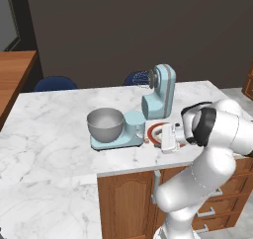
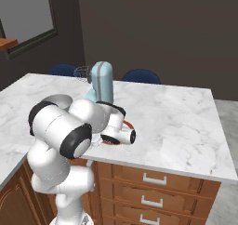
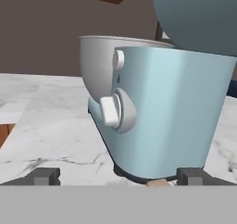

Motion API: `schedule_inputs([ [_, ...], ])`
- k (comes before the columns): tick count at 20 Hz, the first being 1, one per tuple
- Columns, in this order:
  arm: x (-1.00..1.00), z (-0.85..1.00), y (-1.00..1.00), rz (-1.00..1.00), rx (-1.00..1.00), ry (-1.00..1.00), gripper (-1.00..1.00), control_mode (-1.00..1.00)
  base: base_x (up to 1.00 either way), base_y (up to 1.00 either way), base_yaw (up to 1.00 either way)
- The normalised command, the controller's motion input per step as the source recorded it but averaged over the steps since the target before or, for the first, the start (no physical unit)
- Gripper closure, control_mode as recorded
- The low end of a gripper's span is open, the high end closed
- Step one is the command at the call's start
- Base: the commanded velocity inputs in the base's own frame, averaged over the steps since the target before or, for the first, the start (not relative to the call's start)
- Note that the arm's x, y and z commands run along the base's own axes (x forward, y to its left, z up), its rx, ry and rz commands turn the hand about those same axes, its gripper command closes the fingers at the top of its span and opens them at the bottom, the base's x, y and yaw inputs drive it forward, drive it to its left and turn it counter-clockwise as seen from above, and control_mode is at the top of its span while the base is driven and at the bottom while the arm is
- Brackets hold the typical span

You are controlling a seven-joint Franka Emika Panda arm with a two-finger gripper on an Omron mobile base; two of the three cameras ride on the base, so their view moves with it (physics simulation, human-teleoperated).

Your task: Add butter and sugar cubes to the stand mixer bowl and then turn on the stand mixer to begin making frosting.

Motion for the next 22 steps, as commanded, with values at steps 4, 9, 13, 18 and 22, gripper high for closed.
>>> schedule_inputs([
  [4,0.07,-0.03,0.16,0.0,0.01,0.0,-1.0,-1.0,0.0,0.0,0.0],
  [9,0.08,-0.1,0.06,0.0,0.0,0.0,-1.0,-1.0,0.0,0.0,0.0],
  [13,0.11,-0.14,0.04,0.0,0.0,0.01,-1.0,-1.0,0.0,0.0,0.0],
  [18,0.15,-0.14,0.04,0.0,0.0,0.01,-1.0,-1.0,0.0,0.0,0.0],
  [22,0.24,-0.14,0.11,0.0,0.0,0.02,-1.0,-1.0,0.0,0.0,0.0],
])
